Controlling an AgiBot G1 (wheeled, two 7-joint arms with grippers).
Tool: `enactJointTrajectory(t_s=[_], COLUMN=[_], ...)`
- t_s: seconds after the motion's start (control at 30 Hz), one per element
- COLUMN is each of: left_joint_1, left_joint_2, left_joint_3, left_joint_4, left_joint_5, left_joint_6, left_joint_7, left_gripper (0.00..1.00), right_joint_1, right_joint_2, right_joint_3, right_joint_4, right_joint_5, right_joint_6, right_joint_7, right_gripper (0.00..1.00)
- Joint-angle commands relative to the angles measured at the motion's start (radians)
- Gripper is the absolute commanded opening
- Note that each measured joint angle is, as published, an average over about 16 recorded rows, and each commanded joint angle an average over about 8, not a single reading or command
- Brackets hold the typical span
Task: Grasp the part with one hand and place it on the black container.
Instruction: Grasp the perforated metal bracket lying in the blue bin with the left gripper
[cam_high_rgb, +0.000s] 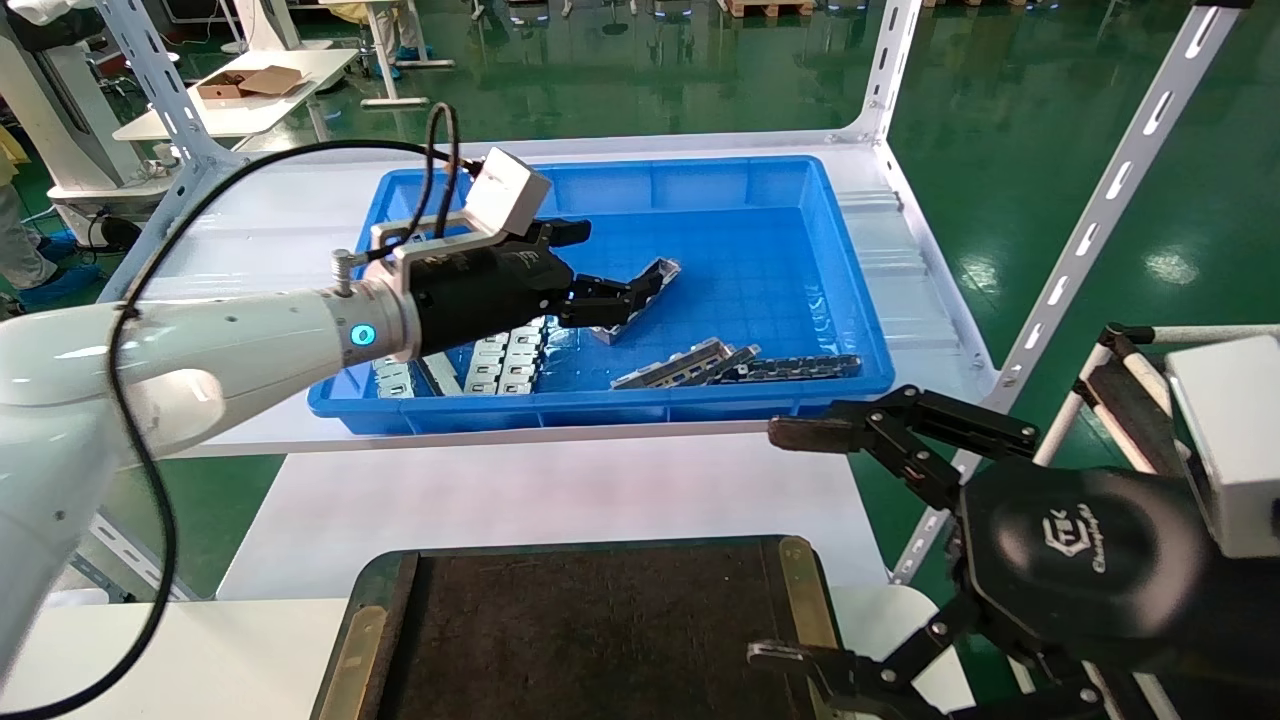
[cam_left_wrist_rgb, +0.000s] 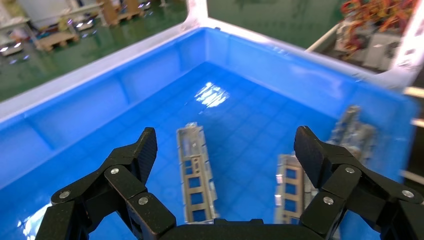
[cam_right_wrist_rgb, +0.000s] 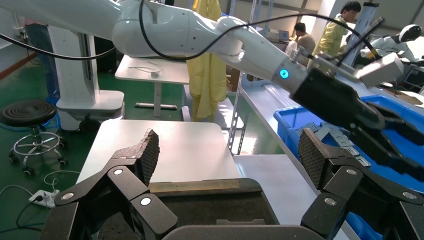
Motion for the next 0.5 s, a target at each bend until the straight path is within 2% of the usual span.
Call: enactJointTrajectory(t_s=[0.03, 0.23, 0.47, 0.5], left_joint_1=[-0.016, -0.039, -0.039, -0.038], left_joint_2=[0.031, 0.081, 0.097, 0.097], left_joint_3=[0.003, 0.015, 0.041, 0.046], left_joint_4=[0.052, 0.159, 0.2, 0.201], left_joint_5=[0.009, 0.022, 0.018, 0.016], left_joint_6=[-0.031, -0.093, -0.136, -0.14], left_joint_7=[0.016, 0.059, 0.068, 0.065], left_gripper=[1.0, 1.0, 1.0, 0.99], right_joint_1=[0.0, 0.0, 0.0, 0.0], right_joint_2=[0.0, 0.0, 0.0, 0.0], right_joint_3=[0.0, 0.0, 0.0, 0.0], right_joint_4=[0.0, 0.0, 0.0, 0.0], right_joint_5=[0.0, 0.0, 0.0, 0.0], right_joint_6=[0.0, 0.0, 0.0, 0.0], right_joint_7=[0.0, 0.0, 0.0, 0.0], right_gripper=[1.0, 1.0, 1.0, 0.91])
